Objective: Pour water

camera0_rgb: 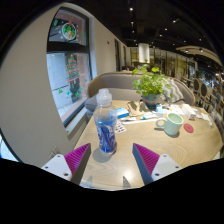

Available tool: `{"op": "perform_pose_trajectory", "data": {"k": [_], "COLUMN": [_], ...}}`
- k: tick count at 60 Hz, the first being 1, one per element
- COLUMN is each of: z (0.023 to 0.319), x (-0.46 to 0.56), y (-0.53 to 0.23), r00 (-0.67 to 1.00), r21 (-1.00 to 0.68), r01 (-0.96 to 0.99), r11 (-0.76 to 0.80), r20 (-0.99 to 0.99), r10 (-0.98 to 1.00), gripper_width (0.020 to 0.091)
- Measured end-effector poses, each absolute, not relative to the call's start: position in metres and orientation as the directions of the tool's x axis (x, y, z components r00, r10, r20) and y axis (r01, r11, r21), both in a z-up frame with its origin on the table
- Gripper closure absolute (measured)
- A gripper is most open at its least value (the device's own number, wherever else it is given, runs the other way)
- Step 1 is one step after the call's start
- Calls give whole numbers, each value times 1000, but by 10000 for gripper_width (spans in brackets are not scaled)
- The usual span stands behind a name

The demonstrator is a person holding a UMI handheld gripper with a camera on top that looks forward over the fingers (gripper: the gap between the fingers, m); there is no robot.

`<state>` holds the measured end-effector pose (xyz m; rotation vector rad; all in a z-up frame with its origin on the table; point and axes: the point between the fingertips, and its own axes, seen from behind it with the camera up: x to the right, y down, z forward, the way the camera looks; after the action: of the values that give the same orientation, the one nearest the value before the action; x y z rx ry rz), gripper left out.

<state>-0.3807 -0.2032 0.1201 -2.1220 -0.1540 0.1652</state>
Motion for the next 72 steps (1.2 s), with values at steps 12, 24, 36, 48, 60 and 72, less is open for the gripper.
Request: {"op": "perform_pose_trajectory", "data": {"k": [12, 24, 36, 48, 60, 72], "z": [99, 78, 80, 108, 204, 263], "x": [-408, -421, -421, -415, -408, -357], "y": [-125, -88, -82, -78, -58, -17], "r00": [987, 989, 992, 987, 895, 605], "r21": [-871, -880, -892, -892, -853, -600], "r01": [19, 5, 10, -38, -324, -675], "r11": [-491, -475, -452, -450, -409, -429], "r20": [-61, -65, -47, -104, -417, -783], "r10": [147, 131, 116, 122, 158, 142], "gripper_width": [252, 566, 730, 754, 754, 755]}}
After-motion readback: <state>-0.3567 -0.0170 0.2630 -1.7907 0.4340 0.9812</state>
